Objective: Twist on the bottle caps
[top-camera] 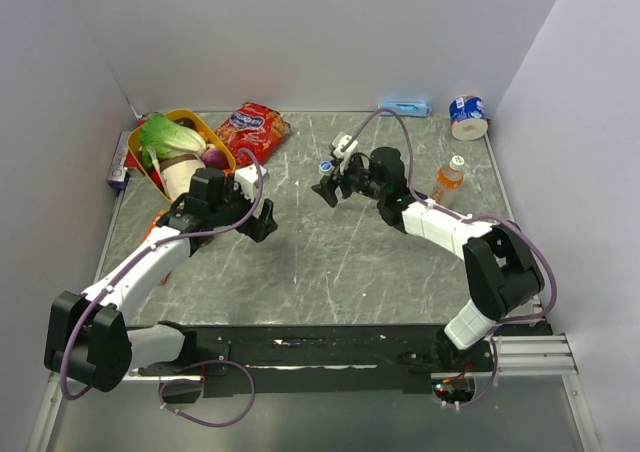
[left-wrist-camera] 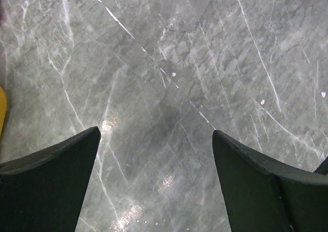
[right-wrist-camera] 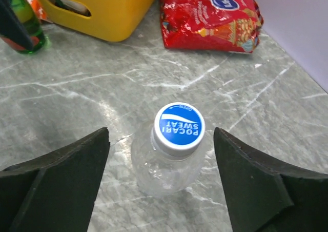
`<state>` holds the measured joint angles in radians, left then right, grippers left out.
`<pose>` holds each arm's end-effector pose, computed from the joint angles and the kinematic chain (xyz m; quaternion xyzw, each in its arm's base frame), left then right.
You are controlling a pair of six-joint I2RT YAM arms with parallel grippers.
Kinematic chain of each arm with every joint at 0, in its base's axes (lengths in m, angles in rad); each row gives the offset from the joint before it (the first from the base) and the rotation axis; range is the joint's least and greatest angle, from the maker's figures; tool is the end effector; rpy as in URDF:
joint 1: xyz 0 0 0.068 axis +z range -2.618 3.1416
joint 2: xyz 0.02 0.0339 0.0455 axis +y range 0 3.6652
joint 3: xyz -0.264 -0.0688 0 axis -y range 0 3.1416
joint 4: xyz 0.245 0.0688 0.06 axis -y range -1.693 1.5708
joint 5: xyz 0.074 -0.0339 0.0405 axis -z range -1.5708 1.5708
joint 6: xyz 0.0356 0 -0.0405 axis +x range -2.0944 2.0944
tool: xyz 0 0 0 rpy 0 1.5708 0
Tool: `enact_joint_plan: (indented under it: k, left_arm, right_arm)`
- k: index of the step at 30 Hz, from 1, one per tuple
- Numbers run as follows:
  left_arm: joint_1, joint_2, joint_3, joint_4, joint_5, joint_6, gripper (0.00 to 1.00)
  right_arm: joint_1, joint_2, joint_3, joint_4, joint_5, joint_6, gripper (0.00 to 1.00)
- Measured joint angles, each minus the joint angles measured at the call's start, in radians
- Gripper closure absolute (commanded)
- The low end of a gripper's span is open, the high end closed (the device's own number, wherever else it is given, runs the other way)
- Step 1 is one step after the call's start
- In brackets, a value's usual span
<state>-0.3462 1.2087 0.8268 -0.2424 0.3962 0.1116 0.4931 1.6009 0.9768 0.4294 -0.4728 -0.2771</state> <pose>0.2426 -0.1021 0.2623 0.2854 0.8296 -0.2263 0.4233 0.3143 0.1873 0.2625 -0.4200 0.6401 0.2464 0.5943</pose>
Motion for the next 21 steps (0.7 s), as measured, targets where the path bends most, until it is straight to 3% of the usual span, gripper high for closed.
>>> enact_joint_plan:
  k: [1,7,12,21]
  left_arm:
    - [0.0,0.0,0.0,-0.001,0.001,0.0,0.04]
    - [0.0,0.0,0.0,0.008,0.01,0.0,0.04]
    - [0.0,0.0,0.005,0.051,-0.005,-0.013,0.04]
    - [0.0,-0.06,0.067,0.166,-0.073,-0.068,0.04]
  right_arm:
    - [0.0,0.0,0.012,-0.019,0.011,-0.003,0.01]
    - [-0.02,-0.063,0.059,-0.174,0.019,-0.043,0.0]
    - [-0.017,-0.228,0.101,-0.436,0.034,-0.012,0.0]
    - [0.151,-0.351,0.294,-0.794,0.421,0.052,0.0]
